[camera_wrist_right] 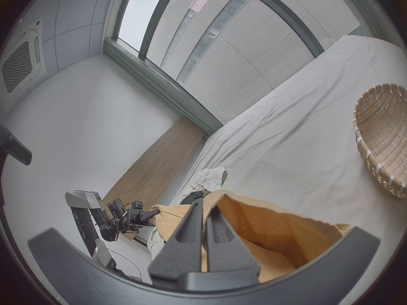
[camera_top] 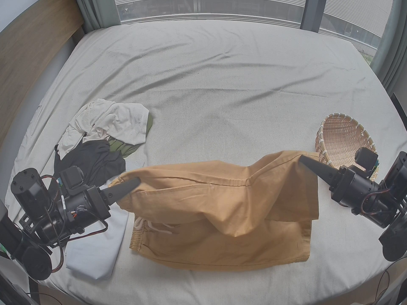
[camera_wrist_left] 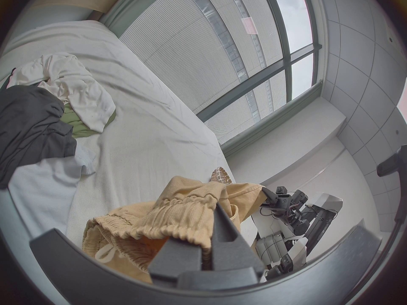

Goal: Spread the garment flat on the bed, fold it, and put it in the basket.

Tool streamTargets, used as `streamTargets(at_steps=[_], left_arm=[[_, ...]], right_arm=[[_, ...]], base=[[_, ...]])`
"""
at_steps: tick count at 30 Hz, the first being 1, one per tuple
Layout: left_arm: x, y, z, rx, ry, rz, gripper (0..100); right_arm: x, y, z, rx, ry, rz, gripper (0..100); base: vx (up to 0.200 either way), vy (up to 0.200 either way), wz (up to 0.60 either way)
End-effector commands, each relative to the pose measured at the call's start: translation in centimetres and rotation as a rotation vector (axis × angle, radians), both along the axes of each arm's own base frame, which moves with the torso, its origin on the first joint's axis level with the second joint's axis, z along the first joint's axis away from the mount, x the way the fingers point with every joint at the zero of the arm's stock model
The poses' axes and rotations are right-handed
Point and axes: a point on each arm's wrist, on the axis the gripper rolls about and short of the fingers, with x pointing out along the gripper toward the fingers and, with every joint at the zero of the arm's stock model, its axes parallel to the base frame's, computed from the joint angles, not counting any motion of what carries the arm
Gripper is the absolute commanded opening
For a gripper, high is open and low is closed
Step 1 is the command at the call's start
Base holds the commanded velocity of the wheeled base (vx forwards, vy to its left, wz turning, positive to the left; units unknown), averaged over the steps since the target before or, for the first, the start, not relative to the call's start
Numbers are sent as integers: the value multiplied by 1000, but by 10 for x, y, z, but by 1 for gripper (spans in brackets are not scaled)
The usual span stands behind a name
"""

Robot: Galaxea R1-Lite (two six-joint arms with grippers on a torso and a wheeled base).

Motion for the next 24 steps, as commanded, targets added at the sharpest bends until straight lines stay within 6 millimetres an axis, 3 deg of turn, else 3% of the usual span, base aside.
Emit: streamTargets(at_steps=[1, 10, 24], left_arm=[[7, 6, 7, -22, -26, 30, 0], [21, 14, 17, -71, -41, 70, 0], [27, 21, 20, -71, -63, 96, 0]], right_arm=[[4, -9, 1, 1, -4, -32, 0], [19, -34, 3, -2, -21, -86, 0], [27, -41, 10, 9, -55, -119, 0]], base=[[0, 0, 0], [0, 0, 0], [0, 0, 0]])
